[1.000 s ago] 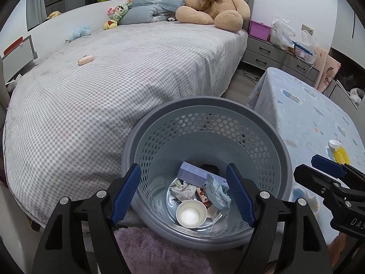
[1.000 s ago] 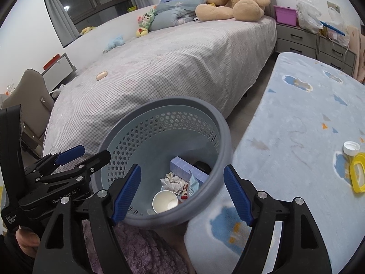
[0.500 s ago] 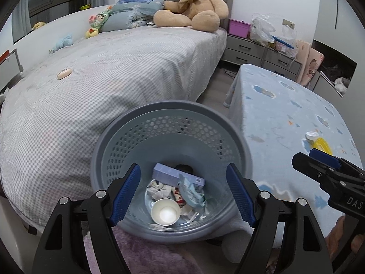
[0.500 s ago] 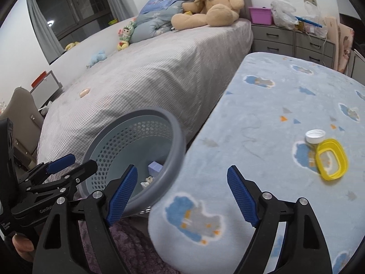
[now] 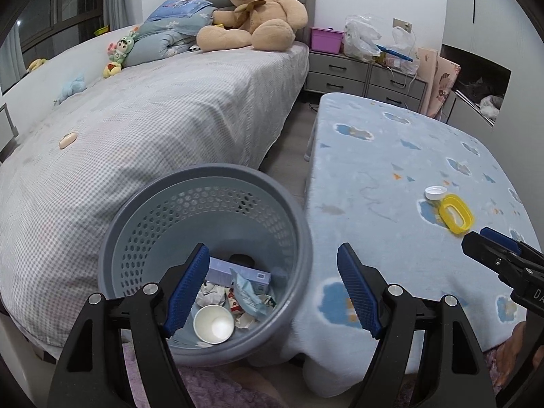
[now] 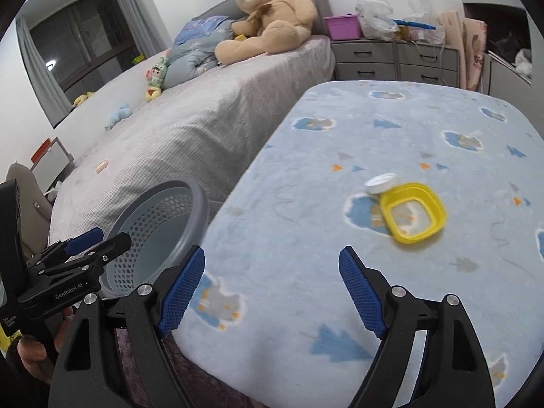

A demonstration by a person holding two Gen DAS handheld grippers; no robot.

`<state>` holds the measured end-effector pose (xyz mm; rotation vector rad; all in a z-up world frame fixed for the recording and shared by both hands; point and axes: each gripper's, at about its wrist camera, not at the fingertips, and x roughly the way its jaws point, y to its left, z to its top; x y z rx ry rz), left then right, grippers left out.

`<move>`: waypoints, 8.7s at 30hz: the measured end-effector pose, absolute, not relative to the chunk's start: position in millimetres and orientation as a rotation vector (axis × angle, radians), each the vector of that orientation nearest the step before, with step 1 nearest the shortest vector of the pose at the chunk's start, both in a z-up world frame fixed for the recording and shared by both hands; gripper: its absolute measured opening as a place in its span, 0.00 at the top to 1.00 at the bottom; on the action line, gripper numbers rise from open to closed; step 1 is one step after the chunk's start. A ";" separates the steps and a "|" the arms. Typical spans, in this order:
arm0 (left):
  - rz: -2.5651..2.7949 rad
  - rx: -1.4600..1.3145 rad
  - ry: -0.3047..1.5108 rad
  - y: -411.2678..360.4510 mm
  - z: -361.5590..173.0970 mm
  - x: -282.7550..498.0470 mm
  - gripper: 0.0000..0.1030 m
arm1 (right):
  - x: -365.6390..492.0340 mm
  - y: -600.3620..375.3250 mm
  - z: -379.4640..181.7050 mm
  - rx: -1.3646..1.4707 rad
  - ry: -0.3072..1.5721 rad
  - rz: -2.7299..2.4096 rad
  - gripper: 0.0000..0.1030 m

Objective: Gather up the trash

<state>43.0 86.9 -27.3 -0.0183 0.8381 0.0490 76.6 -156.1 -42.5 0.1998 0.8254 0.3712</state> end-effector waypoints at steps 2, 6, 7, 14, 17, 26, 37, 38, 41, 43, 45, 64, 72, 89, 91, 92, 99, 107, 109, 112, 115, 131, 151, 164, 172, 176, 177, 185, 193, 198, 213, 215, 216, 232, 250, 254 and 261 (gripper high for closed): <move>0.039 -0.015 0.837 76.2 -27.2 44.8 0.28 | 74.9 -170.8 -43.5 0.201 0.822 0.353 0.23; 0.013 -0.010 0.846 50.0 -29.9 51.3 0.28 | 73.0 -201.6 -47.6 0.202 0.825 0.317 0.23; 0.003 -0.008 0.850 42.7 -31.1 53.3 0.28 | 72.9 -210.5 -49.6 0.201 0.826 0.304 0.23; -0.054 0.030 0.871 -5.8 -41.4 64.3 0.28 | 78.7 -257.8 -63.3 0.192 0.852 0.241 0.23; -0.067 0.034 0.882 -21.6 -45.6 69.5 0.28 | 87.0 -269.2 -70.2 0.185 0.872 0.232 0.23; -0.075 0.052 0.912 -46.2 -60.4 79.9 0.28 | 132.5 -264.1 -85.5 0.120 0.914 0.287 0.23; -0.053 0.052 0.935 -44.0 -68.8 87.8 0.28 | 170.6 -243.3 -109.4 0.042 0.981 0.294 0.13; -0.052 0.050 0.936 -43.8 -69.4 88.6 0.28 | 172.2 -242.4 -111.1 0.038 0.986 0.291 0.13; -0.048 0.048 0.942 -43.8 -72.1 90.7 0.28 | 177.1 -238.9 -114.6 0.022 1.000 0.280 0.13; -0.048 0.049 0.950 -45.0 -74.8 92.7 0.28 | 179.3 -236.2 -116.7 0.006 1.006 0.270 0.13; -0.049 0.050 0.955 -46.3 -76.5 94.7 0.28 | 180.7 -234.1 -117.8 -0.002 1.005 0.264 0.13; -0.103 0.056 0.985 -85.2 -84.6 122.7 0.28 | 168.8 -279.0 -107.3 0.110 0.971 0.244 0.33; -0.168 0.055 1.001 -120.2 -89.0 161.1 0.28 | 171.3 -315.2 -96.4 0.172 0.925 0.174 0.33; -0.164 0.133 0.998 -163.0 -120.9 215.3 0.33 | 176.8 -349.3 -87.7 0.252 0.887 0.144 0.33; -0.172 0.129 0.991 -164.1 -119.4 213.8 0.44 | 177.1 -349.7 -87.4 0.252 0.890 0.145 0.33; -0.181 0.131 0.987 -164.6 -118.5 211.9 0.55 | 177.0 -349.8 -87.3 0.252 0.890 0.146 0.33; -0.218 0.119 0.987 -154.6 -114.0 184.3 0.62 | 175.0 -345.2 -88.7 0.247 0.899 0.153 0.33; -0.197 0.100 0.974 -94.8 -96.9 126.9 0.62 | 163.0 -310.9 -94.7 0.190 0.929 0.168 0.33; -0.176 0.091 0.957 -74.8 -89.9 115.7 0.62 | 157.8 -296.9 -93.2 0.172 0.930 0.176 0.33; -0.137 0.078 0.935 -42.4 -81.5 100.7 0.62 | 147.2 -269.9 -87.5 0.142 0.922 0.198 0.33; -0.085 0.056 0.925 -7.2 -75.3 93.3 0.62 | 136.5 -239.1 -83.1 0.113 0.912 0.211 0.33; 0.173 -0.003 0.805 167.6 -40.3 76.2 0.62 | 121.9 -51.8 -49.1 0.068 0.858 0.487 0.33; 0.220 -0.138 0.869 227.2 -75.7 76.4 0.62 | 125.6 50.0 -70.4 -0.022 0.906 0.623 0.32; 0.259 -0.131 0.850 229.7 -71.5 71.3 0.37 | 127.6 52.8 -66.0 -0.016 0.881 0.619 0.22; 0.274 -0.128 0.850 230.0 -70.7 72.7 0.30 | 127.0 49.1 -68.7 -0.006 0.889 0.611 0.21; 0.281 -0.129 0.849 231.1 -70.7 71.8 0.27 | 125.9 48.5 -70.2 -0.005 0.892 0.610 0.21; 0.285 -0.129 0.849 231.1 -70.7 71.7 0.26 | 125.5 48.2 -70.5 -0.005 0.893 0.609 0.21; 0.300 -0.130 0.844 233.2 -69.9 70.2 0.22 | 123.4 45.9 -70.0 -0.005 0.890 0.602 0.19; 0.306 -0.128 0.856 233.6 -71.8 70.6 0.20 | 122.1 44.3 -71.2 -0.007 0.891 0.593 0.18; 0.310 -0.124 0.860 233.4 -73.2 71.4 0.20 | 122.3 43.7 -71.4 -0.005 0.892 0.592 0.17; 0.327 -0.117 0.881 233.6 -78.2 74.6 0.20 | 122.2 39.6 -70.1 0.004 0.886 0.585 0.14; 0.324 -0.120 0.881 233.8 -78.0 74.8 0.20 | 122.2 39.4 -70.0 0.003 0.885 0.585 0.14; 0.322 -0.122 0.879 234.0 -77.9 74.5 0.20 | 122.0 39.2 -69.9 0.004 0.884 0.586 0.14; 0.333 -0.122 0.872 235.4 -75.7 72.9 0.20 | 121.7 39.7 -69.4 0.003 0.883 0.586 0.14; 0.329 -0.119 0.873 233.9 -77.1 73.8 0.20 | 121.5 39.9 -69.5 0.003 0.883 0.586 0.14; 0.329 -0.117 0.874 233.8 -76.9 74.3 0.20 | 121.5 40.1 -69.6 0.003 0.884 0.586 0.14; 0.330 -0.117 0.874 233.5 -77.3 74.4 0.20 | 121.4 40.1 -69.8 0.003 0.883 0.587 0.14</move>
